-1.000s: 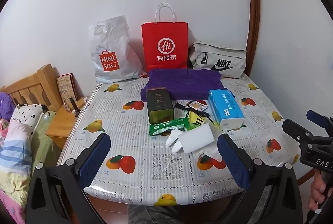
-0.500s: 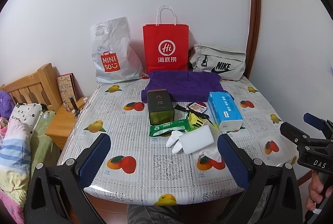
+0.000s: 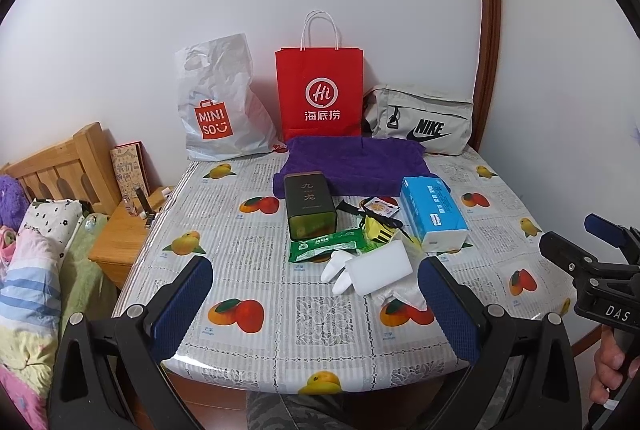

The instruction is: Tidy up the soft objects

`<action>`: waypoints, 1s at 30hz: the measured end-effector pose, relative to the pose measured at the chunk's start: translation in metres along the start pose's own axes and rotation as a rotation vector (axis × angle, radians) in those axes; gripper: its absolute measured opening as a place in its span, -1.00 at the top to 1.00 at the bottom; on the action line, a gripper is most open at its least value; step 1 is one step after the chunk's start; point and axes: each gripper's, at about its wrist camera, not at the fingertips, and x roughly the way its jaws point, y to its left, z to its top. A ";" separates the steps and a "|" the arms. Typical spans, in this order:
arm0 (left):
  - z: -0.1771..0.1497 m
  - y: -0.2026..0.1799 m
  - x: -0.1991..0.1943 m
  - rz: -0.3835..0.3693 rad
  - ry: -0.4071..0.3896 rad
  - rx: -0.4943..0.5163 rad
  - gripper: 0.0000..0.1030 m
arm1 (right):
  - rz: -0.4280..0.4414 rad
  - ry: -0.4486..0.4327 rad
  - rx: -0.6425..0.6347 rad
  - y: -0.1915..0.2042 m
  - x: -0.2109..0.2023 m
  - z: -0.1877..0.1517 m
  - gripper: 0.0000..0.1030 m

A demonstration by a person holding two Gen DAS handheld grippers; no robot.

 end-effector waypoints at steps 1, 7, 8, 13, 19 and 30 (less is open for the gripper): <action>-0.002 -0.001 -0.001 0.000 -0.002 -0.001 -1.00 | 0.000 -0.001 -0.001 0.001 -0.001 0.001 -1.00; -0.002 0.001 -0.001 -0.006 -0.005 0.002 -1.00 | 0.000 -0.001 -0.008 0.003 -0.002 0.001 -1.00; -0.002 0.001 -0.002 -0.008 -0.005 0.002 -1.00 | 0.000 0.000 -0.009 0.004 -0.002 0.001 -1.00; -0.004 0.000 -0.003 -0.007 -0.006 0.006 -1.00 | 0.002 0.001 -0.012 0.004 -0.002 0.002 -1.00; -0.006 -0.002 -0.003 -0.008 -0.009 0.003 -1.00 | 0.002 -0.001 -0.010 0.004 -0.003 0.001 -1.00; -0.007 -0.004 -0.004 -0.009 -0.011 0.004 -1.00 | 0.002 -0.002 -0.020 0.005 -0.004 0.001 -1.00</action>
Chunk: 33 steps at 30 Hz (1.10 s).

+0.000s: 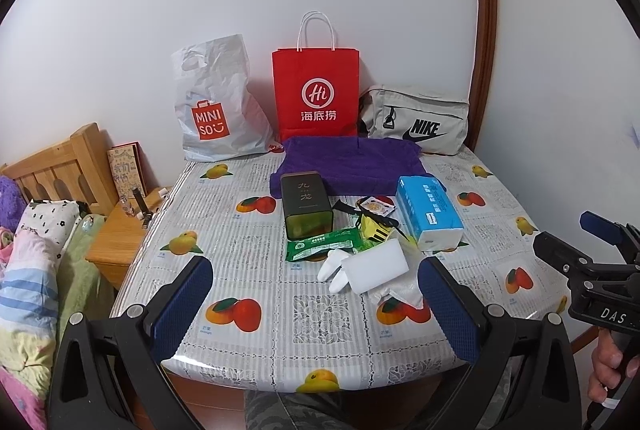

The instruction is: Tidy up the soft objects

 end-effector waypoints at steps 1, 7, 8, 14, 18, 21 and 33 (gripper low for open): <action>-0.001 -0.001 0.000 -0.001 0.000 0.001 -1.00 | -0.001 0.000 0.001 0.000 0.000 0.000 -1.00; -0.002 -0.003 -0.001 -0.004 -0.002 0.004 -1.00 | 0.001 -0.001 -0.002 0.000 -0.001 0.000 -1.00; -0.003 -0.004 -0.001 -0.003 -0.002 0.006 -1.00 | 0.003 -0.001 -0.006 0.001 -0.001 -0.001 -1.00; -0.003 -0.004 -0.001 -0.004 -0.002 0.005 -1.00 | 0.001 -0.002 -0.012 0.002 -0.001 -0.001 -1.00; -0.003 -0.004 -0.001 -0.005 -0.001 0.004 -1.00 | 0.002 -0.007 -0.014 0.002 -0.001 -0.001 -1.00; -0.004 -0.004 0.000 0.003 -0.002 0.004 -1.00 | 0.006 -0.012 -0.019 0.002 -0.001 -0.002 -1.00; -0.021 0.009 0.072 -0.054 0.128 -0.042 -1.00 | 0.033 0.030 0.009 -0.010 0.034 -0.013 -1.00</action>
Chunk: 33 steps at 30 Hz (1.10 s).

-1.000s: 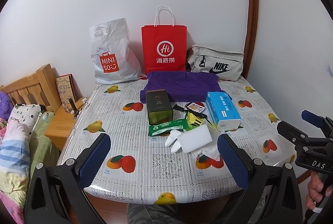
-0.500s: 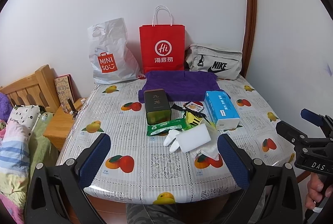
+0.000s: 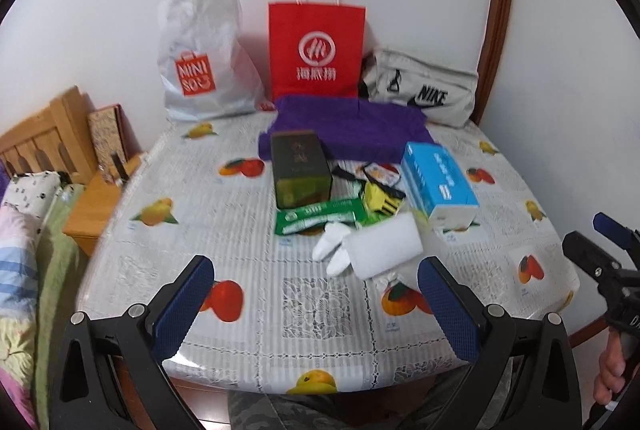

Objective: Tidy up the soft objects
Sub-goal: 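Move left tool to white sponge while right tool approaches white mesh bag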

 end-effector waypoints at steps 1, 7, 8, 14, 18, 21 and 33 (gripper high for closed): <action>-0.002 0.000 0.006 -0.003 0.006 -0.006 -1.00 | -0.004 0.009 0.002 -0.001 0.005 -0.002 -1.00; -0.014 -0.005 0.045 -0.043 -0.020 -0.095 -0.99 | -0.030 0.061 0.022 -0.011 0.034 -0.011 -1.00; -0.015 -0.007 0.052 -0.045 0.004 -0.093 -0.99 | -0.031 0.067 0.025 -0.013 0.038 -0.013 -1.00; -0.016 -0.027 0.082 -0.032 0.087 -0.021 -0.98 | -0.058 0.097 0.055 -0.027 0.059 -0.023 -1.00; -0.013 -0.043 0.097 -0.046 0.088 -0.014 -0.98 | -0.070 0.111 0.073 -0.037 0.071 -0.028 -1.00; -0.006 -0.052 0.109 -0.025 0.094 -0.017 -0.99 | -0.071 0.118 0.089 -0.045 0.079 -0.032 -1.00; 0.007 -0.071 0.158 0.001 0.170 -0.069 -0.84 | -0.076 0.184 0.127 -0.065 0.114 -0.047 -1.00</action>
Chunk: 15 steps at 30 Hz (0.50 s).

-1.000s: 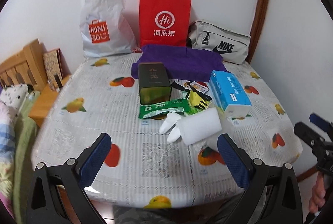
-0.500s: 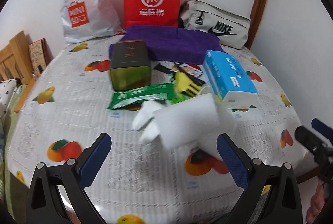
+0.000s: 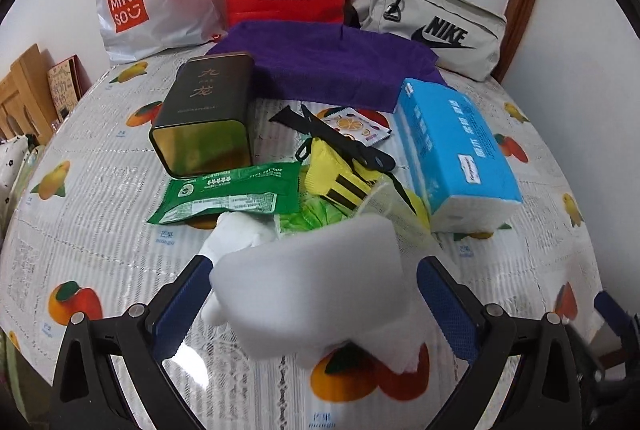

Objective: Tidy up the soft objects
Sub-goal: 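Move left tool to white sponge while right tool approaches white mesh bag, then close left tool on white sponge while right tool grasps white mesh bag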

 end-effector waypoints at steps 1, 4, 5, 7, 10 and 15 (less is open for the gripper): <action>-0.001 0.004 -0.001 -0.010 -0.012 -0.013 -0.58 | 0.003 0.004 -0.004 0.001 0.002 0.000 -1.00; -0.001 0.011 -0.006 -0.050 -0.019 -0.024 -0.59 | 0.015 0.004 -0.020 0.005 0.008 -0.002 -0.99; -0.002 0.013 -0.011 -0.049 -0.039 -0.015 -0.59 | 0.020 0.002 -0.024 0.007 0.010 -0.001 -0.99; -0.001 0.016 -0.019 -0.045 -0.060 0.013 -0.59 | 0.038 -0.004 -0.029 0.012 0.013 -0.001 -0.99; 0.002 0.023 -0.027 -0.026 -0.075 0.039 -0.60 | 0.094 -0.007 -0.027 0.019 0.018 -0.001 -0.99; 0.007 0.051 -0.027 0.015 -0.075 0.032 -0.60 | 0.183 -0.007 -0.048 0.037 0.029 0.000 -1.00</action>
